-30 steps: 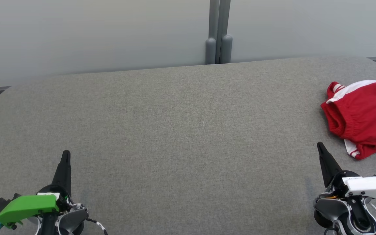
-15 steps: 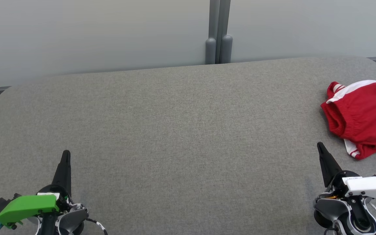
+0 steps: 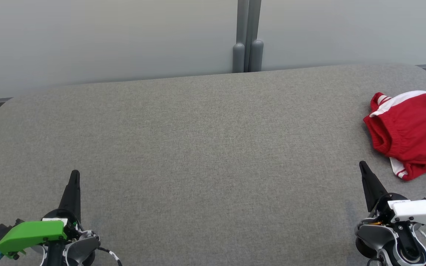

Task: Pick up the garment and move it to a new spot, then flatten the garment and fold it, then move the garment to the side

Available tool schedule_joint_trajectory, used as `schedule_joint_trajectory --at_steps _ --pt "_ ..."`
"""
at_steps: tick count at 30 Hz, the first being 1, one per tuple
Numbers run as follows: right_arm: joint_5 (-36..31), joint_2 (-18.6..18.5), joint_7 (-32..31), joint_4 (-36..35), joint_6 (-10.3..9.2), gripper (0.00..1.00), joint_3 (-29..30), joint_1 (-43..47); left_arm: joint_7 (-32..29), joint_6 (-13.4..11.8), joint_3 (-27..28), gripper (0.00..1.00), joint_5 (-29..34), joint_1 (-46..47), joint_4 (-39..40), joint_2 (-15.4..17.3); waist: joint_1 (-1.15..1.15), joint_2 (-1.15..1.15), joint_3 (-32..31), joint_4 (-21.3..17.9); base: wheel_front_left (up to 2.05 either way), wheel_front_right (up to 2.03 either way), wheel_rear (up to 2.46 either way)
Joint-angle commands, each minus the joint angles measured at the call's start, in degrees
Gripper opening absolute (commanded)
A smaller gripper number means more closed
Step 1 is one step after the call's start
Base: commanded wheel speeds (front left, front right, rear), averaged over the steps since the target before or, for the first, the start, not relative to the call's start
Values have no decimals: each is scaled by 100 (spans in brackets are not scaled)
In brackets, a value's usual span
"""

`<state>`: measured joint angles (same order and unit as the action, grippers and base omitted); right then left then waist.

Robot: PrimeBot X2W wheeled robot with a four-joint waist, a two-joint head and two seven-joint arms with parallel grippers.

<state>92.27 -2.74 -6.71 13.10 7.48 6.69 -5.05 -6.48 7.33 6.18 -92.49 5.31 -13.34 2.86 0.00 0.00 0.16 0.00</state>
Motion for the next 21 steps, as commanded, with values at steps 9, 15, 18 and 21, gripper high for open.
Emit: schedule_joint_trajectory --at_steps 9,15,18,21 --pt "43 -27 -6 5 2 0 -6 -57 -12 32 21 0 -6 42 12 -1 0 0 0 0 0 0 0" --pt "43 -27 -6 4 2 0 -6 -57 -12 32 21 0 -6 42 12 -1 0 0 0 0 0 0 0" --pt "43 -27 -6 4 2 0 -6 -57 -12 32 21 0 -6 42 12 -1 0 0 0 0 0 0 0" --pt "43 -27 -6 4 2 0 -6 -57 -12 32 21 0 -6 42 12 -1 0 0 0 0 0 0 0"
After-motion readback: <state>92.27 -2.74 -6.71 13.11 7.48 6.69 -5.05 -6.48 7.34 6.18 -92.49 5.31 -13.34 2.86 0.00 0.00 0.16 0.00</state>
